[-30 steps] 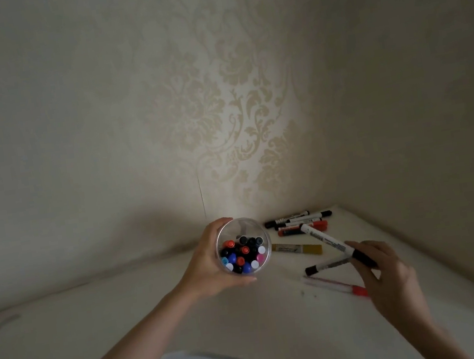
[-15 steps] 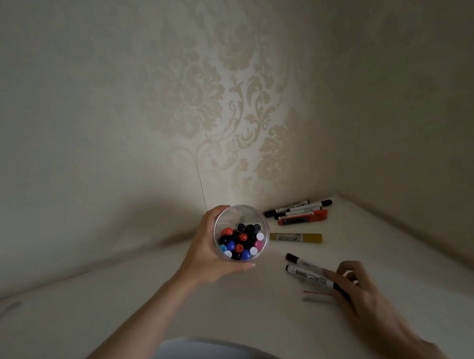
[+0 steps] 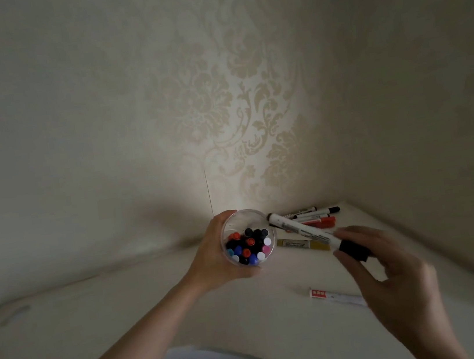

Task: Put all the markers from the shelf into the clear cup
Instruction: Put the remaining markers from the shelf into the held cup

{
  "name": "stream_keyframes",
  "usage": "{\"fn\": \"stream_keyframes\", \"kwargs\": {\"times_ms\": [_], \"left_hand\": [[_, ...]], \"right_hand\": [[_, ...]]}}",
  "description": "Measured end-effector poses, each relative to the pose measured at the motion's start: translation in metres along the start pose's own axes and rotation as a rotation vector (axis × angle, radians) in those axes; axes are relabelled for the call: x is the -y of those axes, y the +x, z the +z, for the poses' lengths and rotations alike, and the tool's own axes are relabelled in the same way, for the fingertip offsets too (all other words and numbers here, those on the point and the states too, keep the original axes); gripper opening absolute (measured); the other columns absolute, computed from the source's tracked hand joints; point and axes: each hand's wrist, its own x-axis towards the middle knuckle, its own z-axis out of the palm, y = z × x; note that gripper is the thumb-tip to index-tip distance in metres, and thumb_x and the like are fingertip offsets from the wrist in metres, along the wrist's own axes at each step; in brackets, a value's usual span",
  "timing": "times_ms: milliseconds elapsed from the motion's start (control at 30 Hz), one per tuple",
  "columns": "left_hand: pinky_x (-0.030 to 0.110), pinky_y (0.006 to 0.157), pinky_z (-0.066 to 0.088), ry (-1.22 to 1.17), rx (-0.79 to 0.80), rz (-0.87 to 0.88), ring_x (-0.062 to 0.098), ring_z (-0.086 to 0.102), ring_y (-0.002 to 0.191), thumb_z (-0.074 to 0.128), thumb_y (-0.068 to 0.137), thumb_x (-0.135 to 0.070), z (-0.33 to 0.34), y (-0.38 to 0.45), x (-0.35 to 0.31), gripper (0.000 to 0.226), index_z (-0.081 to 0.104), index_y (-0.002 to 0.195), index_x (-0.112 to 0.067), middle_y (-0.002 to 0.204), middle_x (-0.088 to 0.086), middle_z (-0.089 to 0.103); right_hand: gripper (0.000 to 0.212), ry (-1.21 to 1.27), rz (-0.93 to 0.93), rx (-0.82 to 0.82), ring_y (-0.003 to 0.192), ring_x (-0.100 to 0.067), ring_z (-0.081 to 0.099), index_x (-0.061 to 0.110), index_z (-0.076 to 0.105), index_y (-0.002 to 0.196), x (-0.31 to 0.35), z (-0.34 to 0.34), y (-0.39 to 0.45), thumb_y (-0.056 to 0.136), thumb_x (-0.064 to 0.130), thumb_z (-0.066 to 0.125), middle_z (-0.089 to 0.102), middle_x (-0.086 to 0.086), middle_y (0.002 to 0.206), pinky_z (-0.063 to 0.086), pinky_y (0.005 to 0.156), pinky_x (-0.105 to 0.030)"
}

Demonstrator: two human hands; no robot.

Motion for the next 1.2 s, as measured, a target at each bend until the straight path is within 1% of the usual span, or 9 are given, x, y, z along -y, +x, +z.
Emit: {"fn": "stream_keyframes", "kwargs": {"times_ms": [100,233,500,667,767,967,1033,1100,1200], "left_hand": [[0.034,0.104,0.051,0.002,0.001,0.014,0.007,0.054,0.126,0.095,0.047,-0.033,0.001,0.001,-0.002,0.099,0.042,0.129,-0.047,0.135,-0.014,0.05],[0.046,0.1,0.055,0.023,0.006,0.021,0.015,0.058,0.123,0.096,0.046,-0.03,0.001,-0.002,-0.002,0.1,0.041,0.128,-0.049,0.133,-0.006,0.054],[0.042,0.104,0.052,0.056,0.026,0.059,0.015,0.056,0.126,0.096,0.048,-0.032,0.004,-0.004,-0.005,0.1,0.041,0.13,-0.05,0.136,-0.009,0.053],[0.037,0.105,0.051,0.057,0.018,0.067,0.011,0.054,0.128,0.098,0.048,-0.029,0.001,-0.002,0.0,0.102,0.042,0.132,-0.046,0.137,-0.01,0.051],[0.027,0.103,0.051,0.014,0.013,0.035,0.006,0.053,0.128,0.099,0.049,-0.023,-0.001,-0.003,0.004,0.104,0.041,0.133,-0.042,0.138,-0.011,0.049],[0.006,0.094,0.044,-0.055,-0.027,-0.046,-0.008,0.048,0.126,0.098,0.051,-0.016,-0.007,-0.003,0.005,0.101,0.044,0.134,-0.036,0.132,-0.029,0.047],[0.005,0.093,0.043,-0.071,-0.03,-0.07,-0.013,0.046,0.125,0.098,0.053,-0.015,-0.007,-0.001,0.006,0.101,0.044,0.135,-0.034,0.13,-0.032,0.047],[0.002,0.093,0.042,-0.072,-0.019,-0.075,-0.015,0.045,0.124,0.099,0.053,-0.015,-0.006,0.001,0.005,0.102,0.044,0.136,-0.033,0.13,-0.033,0.047],[0.002,0.094,0.041,-0.037,-0.004,-0.05,-0.013,0.046,0.124,0.1,0.051,-0.016,-0.004,0.002,0.002,0.102,0.045,0.135,-0.032,0.129,-0.034,0.046]], "right_hand": [[0.021,-0.034,-0.073,0.063,0.096,0.001,0.064,0.02,0.074,0.098,0.016,0.019,0.003,0.077,0.018,0.072,0.069,0.01,0.103,0.042,0.082,-0.005],[0.022,-0.158,-0.153,0.118,0.088,-0.009,0.064,0.015,0.074,0.099,0.007,0.055,0.015,0.077,0.011,0.076,0.07,0.002,0.1,0.051,0.08,-0.017],[0.027,-0.336,-0.088,0.285,0.08,-0.017,0.059,0.015,0.066,0.113,0.01,0.102,0.039,0.087,0.023,0.066,0.048,-0.005,0.114,0.055,0.067,-0.023],[0.019,-0.324,-0.128,0.184,0.074,-0.015,0.064,0.018,0.068,0.102,0.008,0.097,0.03,0.083,0.021,0.069,0.058,0.001,0.108,0.05,0.052,-0.022],[0.021,-0.392,-0.12,0.231,0.087,-0.013,0.064,0.023,0.068,0.101,-0.01,0.076,0.013,0.082,0.032,0.069,0.063,0.005,0.106,0.054,0.069,-0.026],[0.057,-0.847,0.32,0.656,0.127,-0.01,0.04,0.046,0.036,0.134,-0.071,-0.012,-0.046,0.082,0.069,0.045,0.038,0.014,0.14,0.037,0.099,-0.034],[0.045,-0.819,0.327,0.618,0.112,-0.018,0.055,0.047,0.052,0.116,-0.083,-0.024,-0.057,0.084,0.071,0.033,0.055,0.01,0.125,0.045,0.083,-0.038],[0.043,-0.698,0.308,0.468,0.078,-0.022,0.066,0.049,0.056,0.092,-0.095,-0.031,-0.06,0.082,0.076,0.024,0.068,0.007,0.09,0.047,0.061,-0.032],[0.007,-0.475,0.203,0.336,0.067,-0.004,0.06,0.048,0.06,0.091,-0.064,-0.028,-0.042,0.084,0.047,0.059,0.064,0.013,0.074,0.043,0.06,-0.01]]}}
